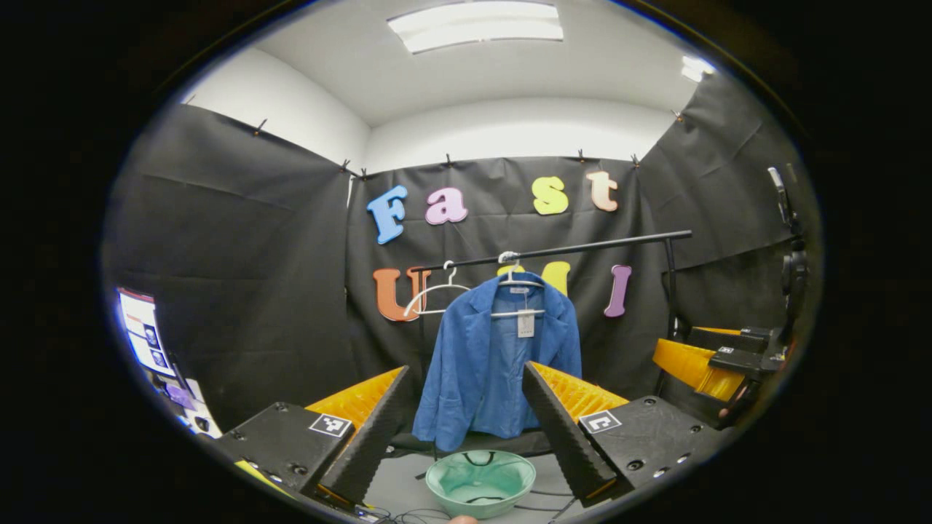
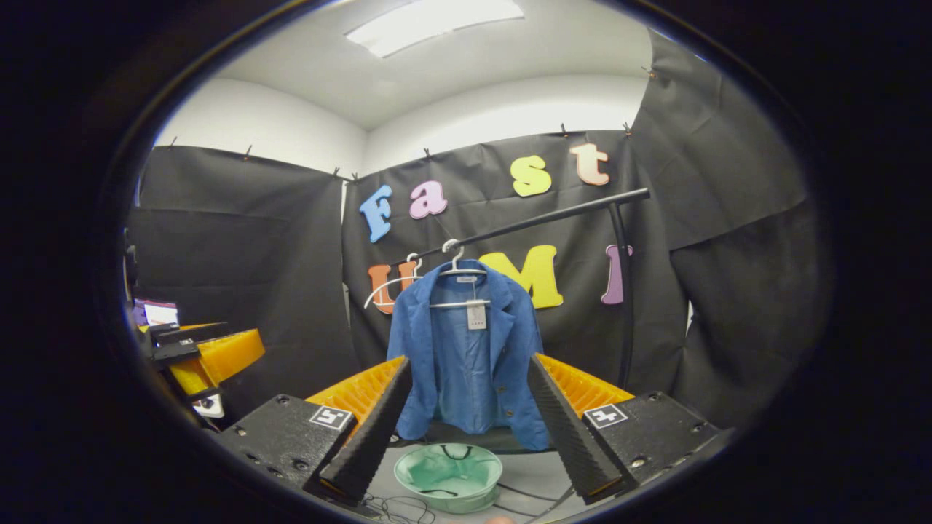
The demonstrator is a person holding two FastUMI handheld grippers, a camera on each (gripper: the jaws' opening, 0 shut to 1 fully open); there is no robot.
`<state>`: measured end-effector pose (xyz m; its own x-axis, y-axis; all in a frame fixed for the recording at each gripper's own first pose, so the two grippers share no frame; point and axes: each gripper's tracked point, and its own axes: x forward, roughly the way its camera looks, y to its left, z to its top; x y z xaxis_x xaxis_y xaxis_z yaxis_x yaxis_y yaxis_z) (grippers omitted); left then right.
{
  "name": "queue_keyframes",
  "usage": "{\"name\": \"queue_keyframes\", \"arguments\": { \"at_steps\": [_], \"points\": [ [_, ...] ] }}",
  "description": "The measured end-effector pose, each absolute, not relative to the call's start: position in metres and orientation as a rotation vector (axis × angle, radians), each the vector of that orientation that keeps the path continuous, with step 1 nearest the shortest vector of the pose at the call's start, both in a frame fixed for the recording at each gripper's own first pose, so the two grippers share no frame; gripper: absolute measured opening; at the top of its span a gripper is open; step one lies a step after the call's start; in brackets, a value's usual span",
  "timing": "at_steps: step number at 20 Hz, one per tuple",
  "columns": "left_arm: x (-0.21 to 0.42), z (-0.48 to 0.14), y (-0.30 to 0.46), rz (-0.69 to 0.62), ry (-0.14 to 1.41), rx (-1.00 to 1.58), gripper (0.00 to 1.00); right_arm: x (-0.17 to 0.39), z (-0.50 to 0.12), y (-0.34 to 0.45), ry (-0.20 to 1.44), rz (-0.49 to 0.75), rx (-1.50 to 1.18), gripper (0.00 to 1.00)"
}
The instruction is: Grasp the clothes on the hanger with both hands and then place them into the laundry hamper below.
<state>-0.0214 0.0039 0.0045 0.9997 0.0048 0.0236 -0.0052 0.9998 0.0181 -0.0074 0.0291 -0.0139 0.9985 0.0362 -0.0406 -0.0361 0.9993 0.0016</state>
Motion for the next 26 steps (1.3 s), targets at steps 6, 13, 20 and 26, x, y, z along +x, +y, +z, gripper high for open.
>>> {"name": "queue_keyframes", "arguments": {
  "at_steps": [6,13,20,26],
  "points": [
    [-0.012,0.002,-0.001,0.048,-0.022,0.007,0.99,0.004,-0.024,0.022,0.07,0.058,-0.013,1.0],
    [0.011,-0.016,-0.003,0.154,0.015,0.005,0.99,0.032,-0.05,-0.003,0.167,0.104,-0.035,1.0],
    [0.078,-0.046,-0.006,0.114,0.07,-0.022,0.99,0.106,-0.072,-0.017,0.215,0.057,-0.062,1.0],
    [0.182,-0.067,0.004,0.012,0.094,-0.04,1.0,0.212,-0.095,-0.007,0.248,-0.016,-0.068,0.99]
  ]
}}
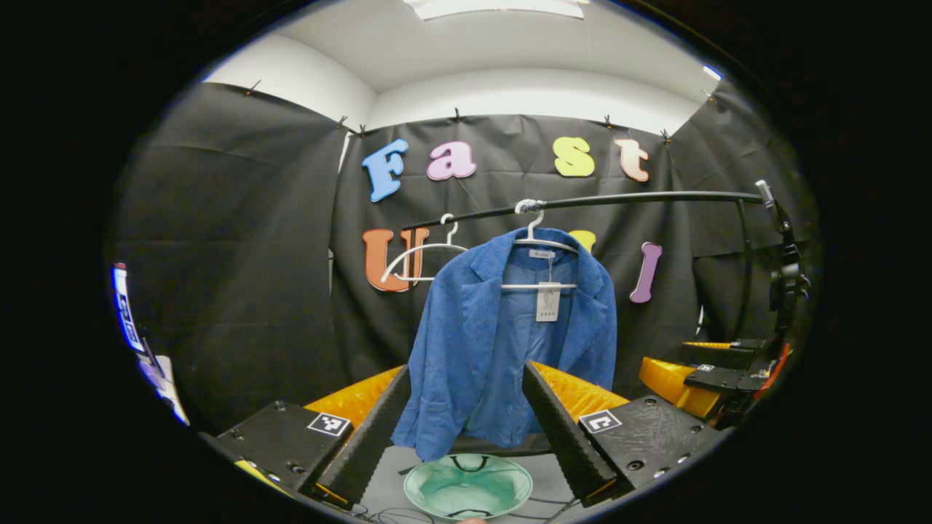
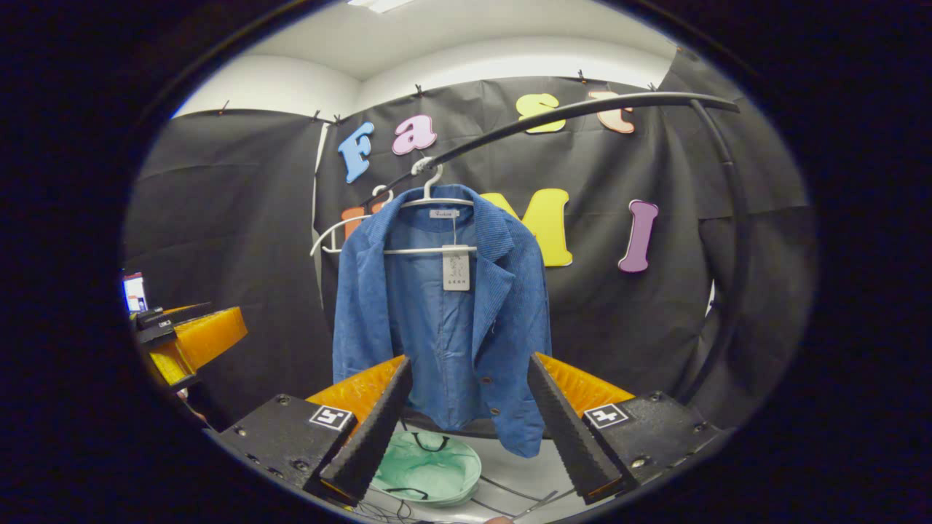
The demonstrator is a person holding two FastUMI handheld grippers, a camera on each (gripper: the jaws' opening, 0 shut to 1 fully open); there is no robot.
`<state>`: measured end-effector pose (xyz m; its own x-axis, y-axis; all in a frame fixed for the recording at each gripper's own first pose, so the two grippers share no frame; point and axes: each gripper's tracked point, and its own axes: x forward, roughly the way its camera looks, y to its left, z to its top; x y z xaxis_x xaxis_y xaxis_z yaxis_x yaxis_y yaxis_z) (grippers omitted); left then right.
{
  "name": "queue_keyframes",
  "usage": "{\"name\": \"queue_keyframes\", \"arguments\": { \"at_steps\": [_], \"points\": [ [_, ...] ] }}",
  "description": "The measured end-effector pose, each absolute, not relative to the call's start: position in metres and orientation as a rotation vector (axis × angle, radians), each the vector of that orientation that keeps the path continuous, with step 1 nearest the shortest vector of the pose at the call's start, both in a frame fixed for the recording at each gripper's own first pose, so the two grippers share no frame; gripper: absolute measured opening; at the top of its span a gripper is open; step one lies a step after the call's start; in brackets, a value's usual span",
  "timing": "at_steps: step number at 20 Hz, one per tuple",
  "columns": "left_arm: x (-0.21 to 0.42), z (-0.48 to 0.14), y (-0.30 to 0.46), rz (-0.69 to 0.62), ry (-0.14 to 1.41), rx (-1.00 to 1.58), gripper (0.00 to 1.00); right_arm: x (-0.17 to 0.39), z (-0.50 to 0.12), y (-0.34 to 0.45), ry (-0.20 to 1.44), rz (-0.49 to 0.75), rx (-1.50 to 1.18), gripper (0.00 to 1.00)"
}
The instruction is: Grasp the clothes on the hanger with both hands and then place them into the laundry hamper below.
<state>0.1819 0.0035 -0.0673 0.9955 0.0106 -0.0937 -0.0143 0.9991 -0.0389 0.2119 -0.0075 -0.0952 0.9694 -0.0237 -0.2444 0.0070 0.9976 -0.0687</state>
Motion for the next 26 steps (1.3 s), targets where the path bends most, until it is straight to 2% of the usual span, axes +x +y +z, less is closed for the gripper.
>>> {"name": "queue_keyframes", "arguments": {
  "at_steps": [5,6,11,13,14,15,16,18,21,23,24,25,26],
  "points": [
    [0.266,-0.09,0.006,-0.061,0.128,-0.042,1.0,0.3,-0.109,-0.014,0.268,-0.096,-0.046,0.99],
    [0.282,-0.094,0.004,-0.075,0.135,-0.039,0.96,0.314,-0.111,-0.018,0.278,-0.121,-0.044,1.0],
    [0.35,-0.111,-0.004,-0.128,0.156,-0.051,0.96,0.374,-0.124,-0.031,0.314,-0.19,-0.027,1.0],
    [0.374,-0.118,-0.006,-0.134,0.171,-0.065,0.96,0.39,-0.129,-0.033,0.329,-0.203,-0.021,1.0],
    [0.384,-0.121,-0.006,-0.13,0.176,-0.07,1.0,0.398,-0.13,-0.036,0.334,-0.212,-0.017,1.0],
    [0.392,-0.124,-0.006,-0.125,0.187,-0.076,0.97,0.406,-0.133,-0.038,0.341,-0.22,-0.013,1.0],
    [0.399,-0.126,-0.007,-0.122,0.191,-0.082,1.0,0.412,-0.135,-0.042,0.351,-0.224,-0.007,1.0],
    [0.408,-0.13,-0.007,-0.107,0.192,-0.084,0.91,0.424,-0.14,-0.048,0.367,-0.228,0.008,1.0],
    [0.422,-0.13,-0.006,-0.075,0.176,-0.091,0.94,0.435,-0.148,-0.061,0.385,-0.213,0.051,0.99],
    [0.426,-0.13,-0.008,-0.065,0.18,-0.097,0.96,0.439,-0.151,-0.064,0.392,-0.179,0.109,0.89],
    [0.428,-0.128,-0.009,-0.058,0.178,-0.101,0.88,0.44,-0.148,-0.065,0.393,-0.156,0.137,0.82],
    [0.43,-0.127,-0.008,-0.047,0.179,-0.102,0.76,0.439,-0.147,-0.067,0.39,-0.135,0.162,0.78],
    [0.432,-0.127,-0.007,-0.04,0.188,-0.102,0.65,0.439,-0.146,-0.068,0.385,-0.106,0.185,0.7]
  ]
}}
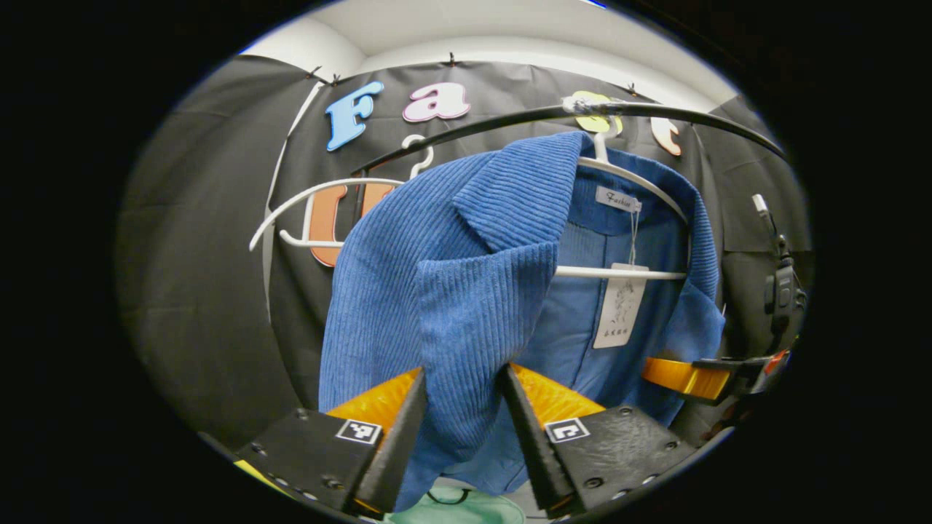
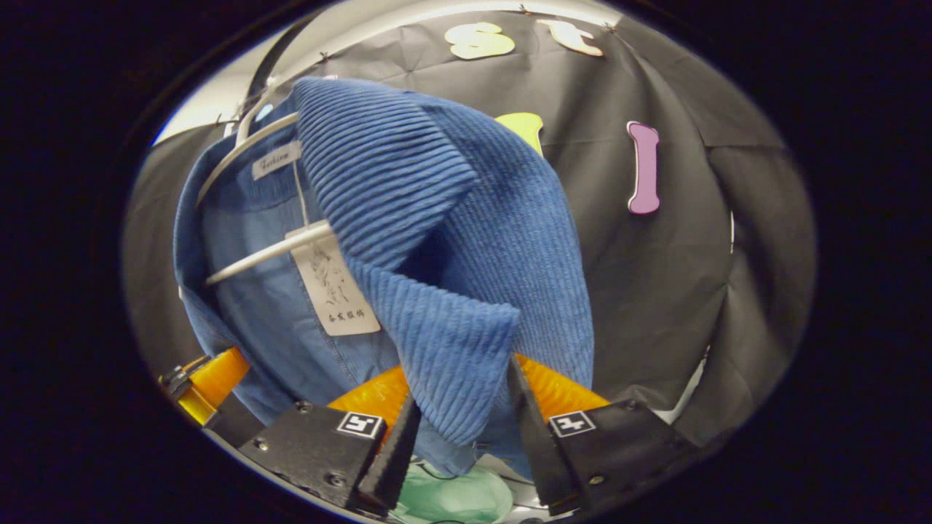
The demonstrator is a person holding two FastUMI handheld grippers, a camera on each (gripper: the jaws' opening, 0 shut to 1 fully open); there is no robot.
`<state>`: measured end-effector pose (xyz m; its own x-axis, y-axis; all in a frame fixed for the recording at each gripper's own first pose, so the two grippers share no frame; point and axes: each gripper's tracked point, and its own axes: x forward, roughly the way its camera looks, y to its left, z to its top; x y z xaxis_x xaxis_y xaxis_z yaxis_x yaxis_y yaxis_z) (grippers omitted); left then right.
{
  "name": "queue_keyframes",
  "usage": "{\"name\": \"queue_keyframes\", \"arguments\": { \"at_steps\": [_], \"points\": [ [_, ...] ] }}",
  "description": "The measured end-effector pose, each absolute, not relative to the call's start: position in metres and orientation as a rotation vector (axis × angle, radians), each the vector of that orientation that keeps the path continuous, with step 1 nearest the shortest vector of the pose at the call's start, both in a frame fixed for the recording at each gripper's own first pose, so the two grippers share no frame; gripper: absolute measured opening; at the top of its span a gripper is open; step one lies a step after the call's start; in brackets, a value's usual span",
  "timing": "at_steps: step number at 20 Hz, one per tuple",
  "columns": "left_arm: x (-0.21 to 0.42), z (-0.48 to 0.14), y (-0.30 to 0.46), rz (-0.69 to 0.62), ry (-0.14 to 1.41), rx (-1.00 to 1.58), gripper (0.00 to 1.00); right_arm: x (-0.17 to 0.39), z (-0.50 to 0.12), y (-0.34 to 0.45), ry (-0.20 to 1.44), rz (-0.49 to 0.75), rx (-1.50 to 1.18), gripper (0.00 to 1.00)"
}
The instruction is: Grasp the clothes on the hanger with both hands and then place them into the laundry hamper below.
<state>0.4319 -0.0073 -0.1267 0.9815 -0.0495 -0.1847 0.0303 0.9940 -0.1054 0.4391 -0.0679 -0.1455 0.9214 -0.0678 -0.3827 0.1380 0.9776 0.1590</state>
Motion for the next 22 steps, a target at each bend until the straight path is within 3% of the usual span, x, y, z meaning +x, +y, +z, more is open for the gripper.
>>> {"name": "queue_keyframes", "arguments": {
  "at_steps": [1,5,6,7,10,14,15,16,19,20,22],
  "points": [
    [0.435,-0.128,-0.008,-0.039,0.199,-0.108,0.53,0.437,-0.142,-0.07,0.377,-0.085,0.21,0.65],
    [0.434,-0.122,0.01,0.027,0.201,-0.145,0.07,0.427,-0.128,-0.092,0.312,-0.057,0.322,0.27],
    [0.434,-0.122,0.011,0.028,0.203,-0.161,0.05,0.425,-0.122,-0.094,0.3,-0.037,0.349,0.17],
    [0.434,-0.12,0.009,0.009,0.21,-0.177,0.03,0.424,-0.117,-0.095,0.289,-0.021,0.369,0.14],
    [0.43,-0.113,0.008,-0.03,0.209,-0.211,0.12,0.418,-0.096,-0.106,0.231,0.005,0.4,0.11],
    [0.423,-0.086,0.015,-0.063,0.16,-0.22,0.08,0.412,-0.062,-0.12,0.165,0.047,0.463,0.1],
    [0.422,-0.078,0.02,-0.06,0.143,-0.222,0.12,0.413,-0.054,-0.126,0.144,0.044,0.495,0.1],
    [0.421,-0.07,0.024,-0.062,0.13,-0.238,0.08,0.413,-0.047,-0.131,0.125,0.047,0.53,0.1],
    [0.42,-0.051,0.028,-0.094,0.115,-0.305,0.08,0.421,-0.032,-0.146,0.085,0.045,0.607,0.1],
    [0.418,-0.047,0.027,-0.118,0.118,-0.32,0.12,0.423,-0.027,-0.149,0.072,0.05,0.626,0.1],
    [0.418,-0.043,0.031,-0.129,0.114,-0.351,0.08,0.426,-0.021,-0.152,0.053,0.056,0.66,0.1]
  ]
}}
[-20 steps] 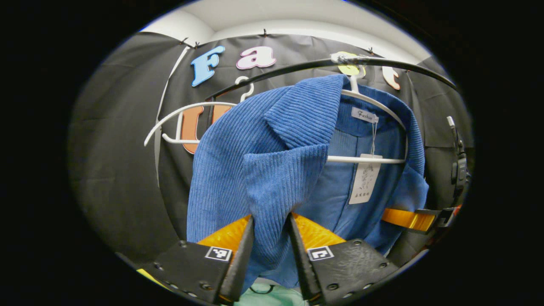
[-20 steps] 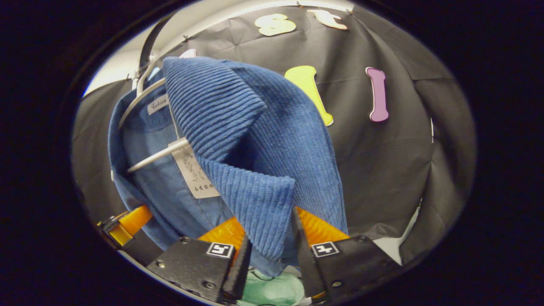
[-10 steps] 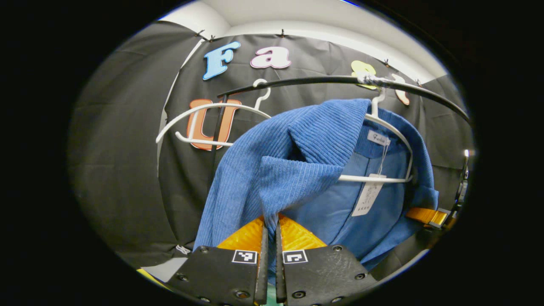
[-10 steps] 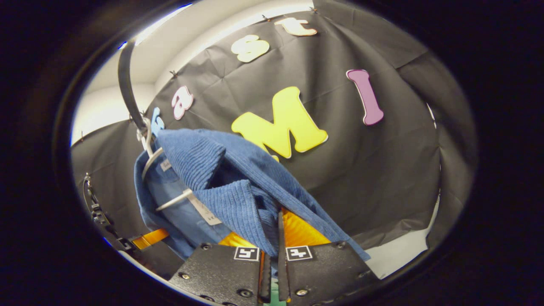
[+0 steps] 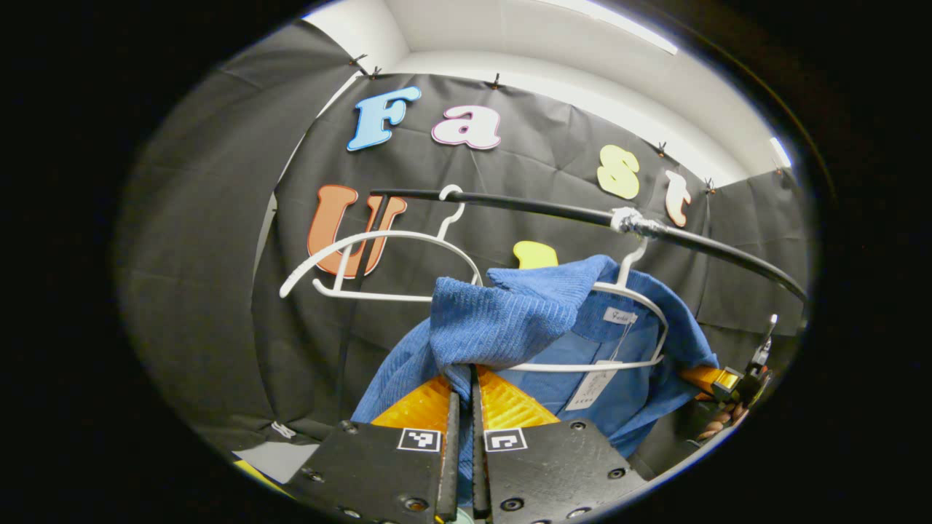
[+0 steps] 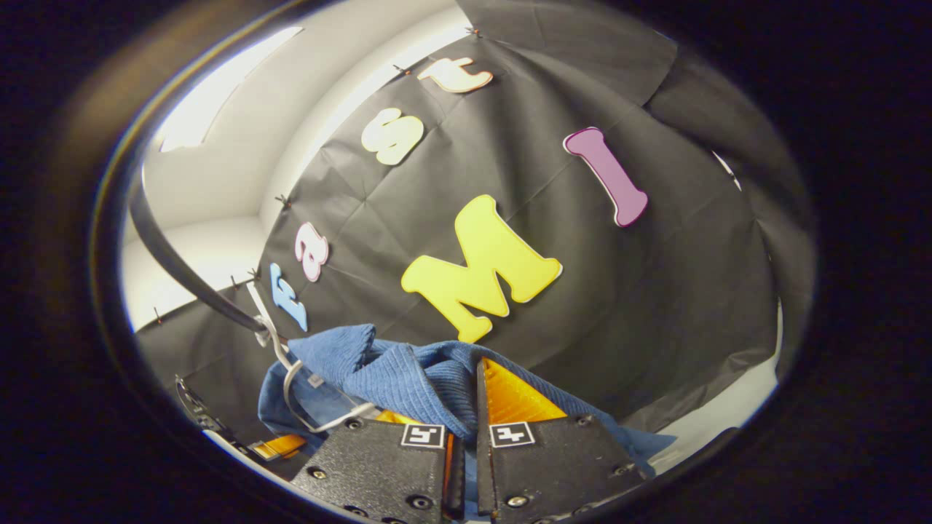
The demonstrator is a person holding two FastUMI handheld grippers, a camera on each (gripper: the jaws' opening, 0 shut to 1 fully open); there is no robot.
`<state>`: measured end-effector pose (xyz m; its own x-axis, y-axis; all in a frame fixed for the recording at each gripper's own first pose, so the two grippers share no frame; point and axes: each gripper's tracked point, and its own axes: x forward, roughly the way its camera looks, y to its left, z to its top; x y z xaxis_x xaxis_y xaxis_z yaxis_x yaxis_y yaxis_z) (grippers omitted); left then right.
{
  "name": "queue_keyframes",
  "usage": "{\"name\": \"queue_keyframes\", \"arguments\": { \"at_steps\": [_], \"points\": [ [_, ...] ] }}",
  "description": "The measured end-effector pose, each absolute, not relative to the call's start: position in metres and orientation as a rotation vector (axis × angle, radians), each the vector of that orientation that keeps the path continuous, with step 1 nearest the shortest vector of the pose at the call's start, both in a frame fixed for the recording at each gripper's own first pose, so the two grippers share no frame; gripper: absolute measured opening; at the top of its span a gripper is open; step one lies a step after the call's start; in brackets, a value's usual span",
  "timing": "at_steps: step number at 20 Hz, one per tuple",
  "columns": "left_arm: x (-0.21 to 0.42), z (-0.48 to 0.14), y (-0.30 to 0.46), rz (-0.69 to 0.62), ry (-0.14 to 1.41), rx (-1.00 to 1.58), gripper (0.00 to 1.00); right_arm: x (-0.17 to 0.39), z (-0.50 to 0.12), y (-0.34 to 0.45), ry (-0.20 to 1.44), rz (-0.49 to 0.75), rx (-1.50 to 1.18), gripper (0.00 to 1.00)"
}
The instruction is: Grasp the clothes on the hanger with both hands and then place them into the laundry hamper below.
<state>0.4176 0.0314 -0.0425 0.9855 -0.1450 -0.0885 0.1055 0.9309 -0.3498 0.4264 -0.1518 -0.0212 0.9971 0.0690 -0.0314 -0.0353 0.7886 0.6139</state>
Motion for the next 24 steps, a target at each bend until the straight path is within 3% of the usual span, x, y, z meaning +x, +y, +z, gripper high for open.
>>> {"name": "queue_keyframes", "arguments": {
  "at_steps": [2,3,8,9,11,12,14,24],
  "points": [
    [0.413,-0.046,0.04,-0.112,0.133,-0.381,0.12,0.429,-0.015,-0.155,0.033,0.06,0.698,0.1],
    [0.415,-0.047,0.043,-0.098,0.136,-0.382,0.05,0.432,-0.012,-0.155,0.026,0.062,0.717,0.08],
    [0.414,-0.035,0.062,-0.068,0.128,-0.381,0.09,0.436,0.003,-0.16,-0.002,0.092,0.729,0.07],
    [0.415,-0.032,0.067,-0.061,0.125,-0.388,0.03,0.436,0.011,-0.162,-0.02,0.108,0.754,0.07],
    [0.418,-0.022,0.075,-0.058,0.113,-0.424,0.09,0.44,0.021,-0.168,-0.05,0.124,0.807,0.07],
    [0.419,-0.016,0.081,-0.054,0.103,-0.432,0.04,0.442,0.024,-0.171,-0.057,0.125,0.81,0.07],
    [0.425,-0.008,0.092,-0.047,0.085,-0.423,0.04,0.449,0.03,-0.173,-0.071,0.134,0.805,0.07],
    [0.452,-0.002,0.11,-0.086,0.103,-0.446,0.03,0.498,0.025,-0.185,-0.004,0.169,0.823,0.07]
  ]
}}
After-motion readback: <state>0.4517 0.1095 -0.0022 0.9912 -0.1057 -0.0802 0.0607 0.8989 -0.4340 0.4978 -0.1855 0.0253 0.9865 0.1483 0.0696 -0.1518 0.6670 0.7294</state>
